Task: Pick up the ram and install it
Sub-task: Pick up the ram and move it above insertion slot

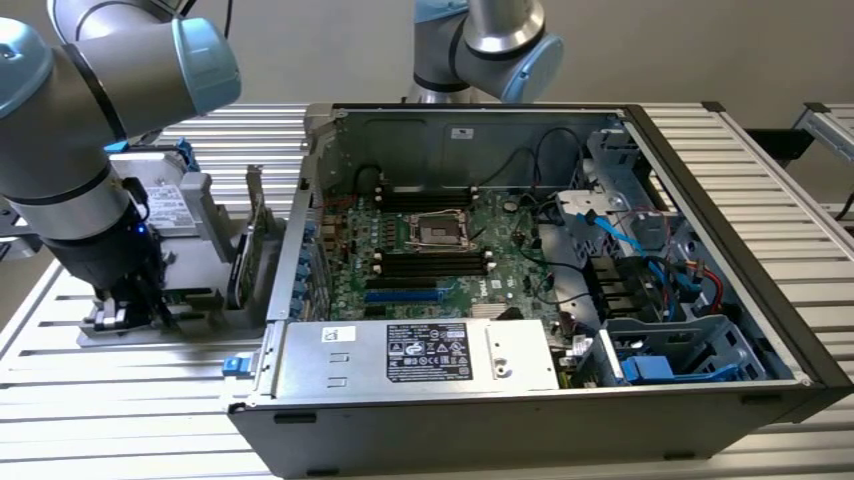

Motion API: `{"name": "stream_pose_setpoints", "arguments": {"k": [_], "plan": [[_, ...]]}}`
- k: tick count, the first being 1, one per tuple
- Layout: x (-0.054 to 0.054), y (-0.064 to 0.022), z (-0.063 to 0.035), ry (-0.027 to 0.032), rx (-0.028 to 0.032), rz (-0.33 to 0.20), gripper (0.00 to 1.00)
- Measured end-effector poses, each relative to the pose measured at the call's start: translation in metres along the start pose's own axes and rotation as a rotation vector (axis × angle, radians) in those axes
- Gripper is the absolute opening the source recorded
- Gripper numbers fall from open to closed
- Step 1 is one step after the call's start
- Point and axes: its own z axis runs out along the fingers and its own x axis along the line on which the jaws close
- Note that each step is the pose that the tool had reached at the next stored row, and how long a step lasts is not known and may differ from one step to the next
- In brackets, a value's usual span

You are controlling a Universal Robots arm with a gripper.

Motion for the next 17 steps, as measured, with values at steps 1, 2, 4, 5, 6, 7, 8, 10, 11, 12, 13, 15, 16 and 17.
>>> {"name": "stream_pose_setpoints", "arguments": {"k": [1,2,4,5,6,7,8,10,11,12,13,15,16,17], "plan": [[0.0,0.0001,-0.0009,0.0004,-0.0007,0.001,0.13],[0.0,0.0002,-0.0019,0.0007,-0.0012,0.002,0.13],[0.0,0.0003,-0.0036,0.0006,-0.0011,0.003,0.13],[0.0,0.0003,-0.0046,0.0007,-0.0012,0.003,0.13],[0.0,0.0004,-0.0056,0.0006,-0.0012,0.004,0.13],[0.0,0.0004,-0.0067,0.0006,-0.0012,0.004,0.13],[0.0,0.0005,-0.0079,0.0006,-0.0012,0.005,0.13],[0.0,0.0006,-0.0102,0.0006,-0.0012,0.006,0.13],[0.0,0.0007,-0.0114,0.0006,-0.0012,0.006,0.13],[0.0,0.0007,-0.0127,0.0005,-0.0012,0.007,0.13],[0.0,0.0008,-0.0141,0.0005,-0.0012,0.007,0.13],[0.0,0.0009,-0.017,0.0004,-0.0012,0.009,0.13],[0.0,0.001,-0.0184,0.0003,-0.001,0.009,0.13],[0.0,0.0011,-0.02,0.0003,-0.0012,0.01,0.13]]}}
